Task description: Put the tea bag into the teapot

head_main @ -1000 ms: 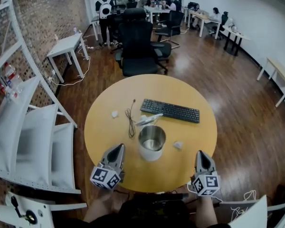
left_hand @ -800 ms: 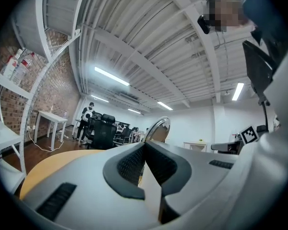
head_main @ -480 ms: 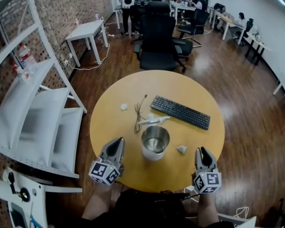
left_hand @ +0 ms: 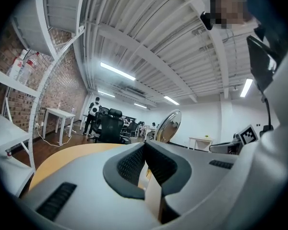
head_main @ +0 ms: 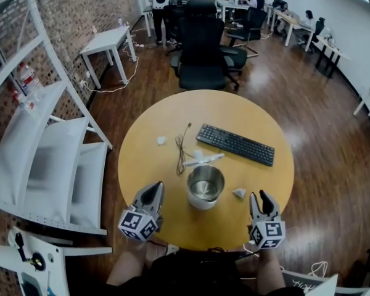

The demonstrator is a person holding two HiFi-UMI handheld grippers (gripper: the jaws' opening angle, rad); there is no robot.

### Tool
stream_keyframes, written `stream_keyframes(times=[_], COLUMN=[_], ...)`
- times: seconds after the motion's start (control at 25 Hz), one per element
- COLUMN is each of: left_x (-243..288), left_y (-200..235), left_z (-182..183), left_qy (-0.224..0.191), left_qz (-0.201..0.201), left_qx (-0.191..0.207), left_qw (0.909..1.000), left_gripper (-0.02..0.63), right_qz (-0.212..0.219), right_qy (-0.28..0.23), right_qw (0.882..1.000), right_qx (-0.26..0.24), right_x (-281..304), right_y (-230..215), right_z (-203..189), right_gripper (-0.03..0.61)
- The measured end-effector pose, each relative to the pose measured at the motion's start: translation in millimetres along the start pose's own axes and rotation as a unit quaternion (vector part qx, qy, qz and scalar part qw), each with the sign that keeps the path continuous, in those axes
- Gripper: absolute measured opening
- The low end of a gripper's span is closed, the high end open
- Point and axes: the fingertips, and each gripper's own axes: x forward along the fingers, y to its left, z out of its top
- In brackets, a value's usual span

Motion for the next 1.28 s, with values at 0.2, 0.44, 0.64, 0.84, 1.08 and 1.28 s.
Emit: stream_keyframes(times=[0.2,0.44,0.64,0.84,1.08,1.28], left_x=[3.7,5.3,10.3,5.4,-1.3,-9.8], left_y=[4.5,7.1,8.4,13.3,14.1,20.7], left_z=[-18.3,-52.5,-70.5,-78.7,-81.8,-80.7], left_qy=[0.025,0.068,0.086,0.097,0.105,0.099], left_qz=[-0.006,-0.002,0.005,0.030,0.053,0.075], left_qx=[-0.020,-0.035,-0.046,-0.051,-0.051,-0.060], left_qw=[0.9995,0.9971,0.9953,0.9935,0.9918,0.9905], left_gripper=[0.002,0.002,0.002,0.002,0.002,0.002], right_qz=[-0.002,0.019,0.031,0.060,0.085,0.097], right_qy=[0.079,0.166,0.208,0.265,0.320,0.338], right_qw=[0.997,0.984,0.974,0.954,0.928,0.920], right_qx=[-0.013,-0.055,-0.083,-0.126,-0.172,-0.172], right_x=[15.0,32.3,52.8,71.0,94.4,110.1], right_y=[9.8,7.3,-4.7,-7.9,-14.6,-19.0], right_z=[-33.7,-90.3,-126.0,-153.1,-177.5,-182.4], right_gripper=[0.183,0.213,0.215,0.215,0.215,0.216])
